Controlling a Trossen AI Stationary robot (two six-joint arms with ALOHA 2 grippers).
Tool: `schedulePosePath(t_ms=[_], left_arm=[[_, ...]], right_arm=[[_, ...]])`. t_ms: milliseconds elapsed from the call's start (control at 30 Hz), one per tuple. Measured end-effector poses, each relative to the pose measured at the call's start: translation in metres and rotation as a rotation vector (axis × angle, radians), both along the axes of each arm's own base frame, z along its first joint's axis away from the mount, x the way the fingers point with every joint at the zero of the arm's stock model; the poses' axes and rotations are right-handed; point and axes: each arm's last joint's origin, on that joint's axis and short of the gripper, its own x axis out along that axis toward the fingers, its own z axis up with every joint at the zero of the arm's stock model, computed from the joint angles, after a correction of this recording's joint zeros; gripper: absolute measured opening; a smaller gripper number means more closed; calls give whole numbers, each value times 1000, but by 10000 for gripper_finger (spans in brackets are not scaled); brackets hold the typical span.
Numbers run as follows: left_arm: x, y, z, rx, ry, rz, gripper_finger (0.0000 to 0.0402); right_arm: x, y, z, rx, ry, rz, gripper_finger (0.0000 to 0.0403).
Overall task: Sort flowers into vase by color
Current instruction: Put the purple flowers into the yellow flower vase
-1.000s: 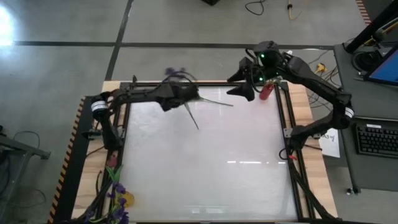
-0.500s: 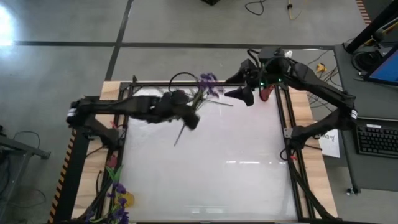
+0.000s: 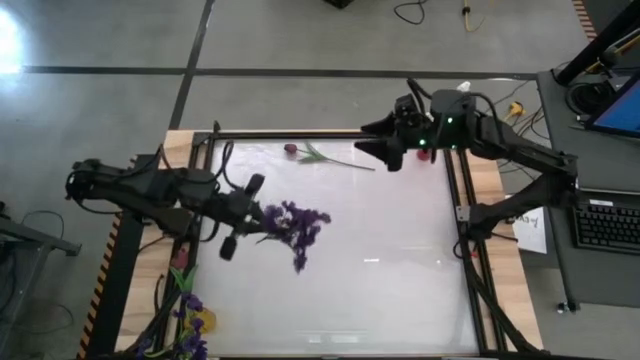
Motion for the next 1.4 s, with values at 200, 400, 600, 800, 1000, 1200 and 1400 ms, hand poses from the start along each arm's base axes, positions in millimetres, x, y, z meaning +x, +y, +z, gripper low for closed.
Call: schedulePosePath(t_ms=[200,400,600,800,1000,1200,1400], left_arm=[[-19,-5,-6,-159,-11,-171,0],[-31,-18,-1,-239,-99,-473,0],[-43,-27,-7,-222,-85,-661,0],[-60,-30,-33,-185,-64,-819,0],[-76,-40,-59,-201,-95,-1006,0],[-85,-56,-69,-212,-188,-1173,0],[-83,-63,-72,-221,-176,-1263,0]], right_arm=[[20,20,-10,22,38,3,345],[49,30,-25,22,58,46,345],[80,38,-37,97,23,37,345],[95,44,-44,190,26,-74,345],[108,50,-57,285,38,-176,345],[116,49,-67,352,51,-225,345],[123,51,-75,404,63,-239,345]])
